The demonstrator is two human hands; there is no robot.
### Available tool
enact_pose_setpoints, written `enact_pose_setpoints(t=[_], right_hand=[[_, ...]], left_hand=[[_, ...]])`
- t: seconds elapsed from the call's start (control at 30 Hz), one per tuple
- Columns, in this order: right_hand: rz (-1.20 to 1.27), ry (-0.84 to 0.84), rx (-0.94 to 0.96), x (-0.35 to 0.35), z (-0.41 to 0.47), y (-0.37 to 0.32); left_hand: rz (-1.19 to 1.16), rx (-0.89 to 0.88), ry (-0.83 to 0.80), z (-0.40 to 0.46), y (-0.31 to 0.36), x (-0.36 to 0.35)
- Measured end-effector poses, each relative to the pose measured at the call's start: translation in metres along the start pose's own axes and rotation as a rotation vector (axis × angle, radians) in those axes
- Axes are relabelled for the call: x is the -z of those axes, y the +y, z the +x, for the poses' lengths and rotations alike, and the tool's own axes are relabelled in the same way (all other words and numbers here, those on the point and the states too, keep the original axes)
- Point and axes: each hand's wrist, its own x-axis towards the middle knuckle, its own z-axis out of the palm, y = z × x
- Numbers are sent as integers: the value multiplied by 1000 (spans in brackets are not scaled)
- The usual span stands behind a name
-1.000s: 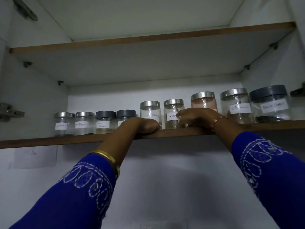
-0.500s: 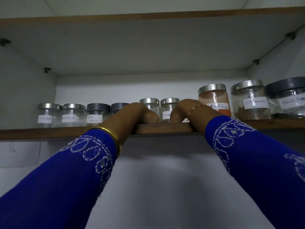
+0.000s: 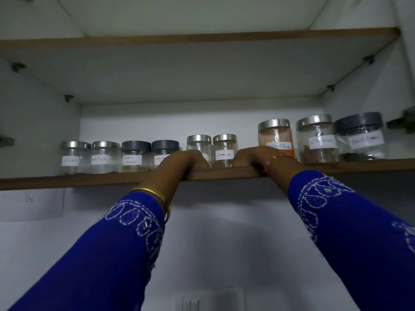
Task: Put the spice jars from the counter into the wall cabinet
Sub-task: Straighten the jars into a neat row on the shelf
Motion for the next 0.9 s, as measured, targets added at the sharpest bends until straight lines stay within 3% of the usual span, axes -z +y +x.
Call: enact_pose_setpoints(t=[0.07,0.23,0.43,0.73,0.9], right_hand=[[24,-26,45,14,-32,-13],[78,183,98,8,-62,-2],[72,296,169,1,-106,18],[-2,366,91,14,-155,104],[-49,459,110,1,-160,112]], left_hand=[[33,-10,113,-8,-1,1],[-46,-23,216,-37,-6,-2],[163,-81,463,-89,-4,-27],[92,-281,365,-113,58,-36],[161,-229,432,-109,91,-58]])
